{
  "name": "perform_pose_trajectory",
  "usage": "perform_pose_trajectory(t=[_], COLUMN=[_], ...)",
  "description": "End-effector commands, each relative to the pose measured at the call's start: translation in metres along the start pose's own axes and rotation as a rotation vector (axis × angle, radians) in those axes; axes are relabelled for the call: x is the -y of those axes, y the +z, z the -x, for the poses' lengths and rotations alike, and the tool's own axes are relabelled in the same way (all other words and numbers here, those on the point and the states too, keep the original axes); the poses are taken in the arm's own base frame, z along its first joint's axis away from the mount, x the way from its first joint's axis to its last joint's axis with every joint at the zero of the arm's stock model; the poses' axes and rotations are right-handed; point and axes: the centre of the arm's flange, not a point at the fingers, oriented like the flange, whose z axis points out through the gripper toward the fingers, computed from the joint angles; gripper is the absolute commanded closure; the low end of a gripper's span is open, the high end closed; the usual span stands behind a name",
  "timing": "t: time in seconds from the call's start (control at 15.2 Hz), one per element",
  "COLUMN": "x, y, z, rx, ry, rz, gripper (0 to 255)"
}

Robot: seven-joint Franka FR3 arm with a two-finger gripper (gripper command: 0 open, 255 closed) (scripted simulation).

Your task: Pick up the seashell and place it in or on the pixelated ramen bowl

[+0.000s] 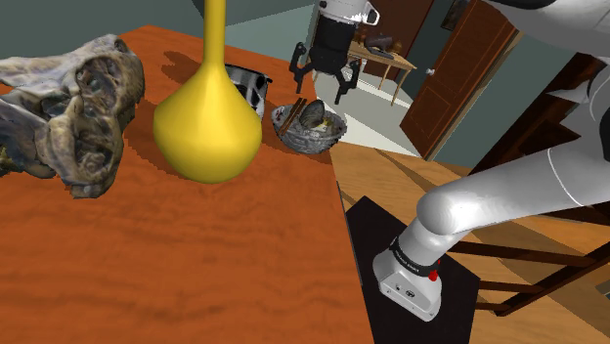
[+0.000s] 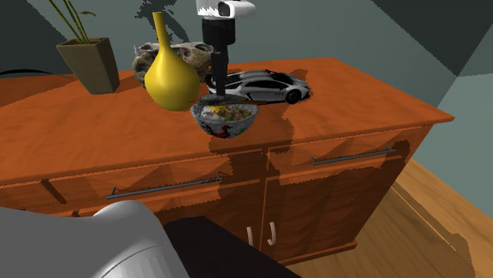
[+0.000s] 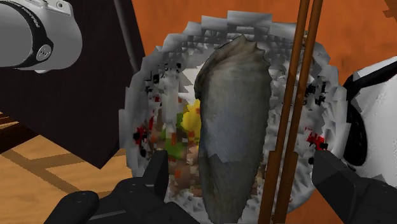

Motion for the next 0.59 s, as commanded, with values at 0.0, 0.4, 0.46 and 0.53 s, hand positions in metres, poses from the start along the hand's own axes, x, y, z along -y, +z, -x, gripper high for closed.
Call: perform_pose_trajectory(t=[0.0,0.4,0.46,0.53], x=[0.0,0.0,0.0,0.0], y=[-0.024,-0.034,-0.034,-0.034], z=[0.0,0.0,0.0,0.0], rx=[0.0,0.0,0.0,0.0], ry=[0.0,0.0,0.0,0.0], rz=[0.001,0.001,0.001,0.001], gripper=[0,0,0,0])
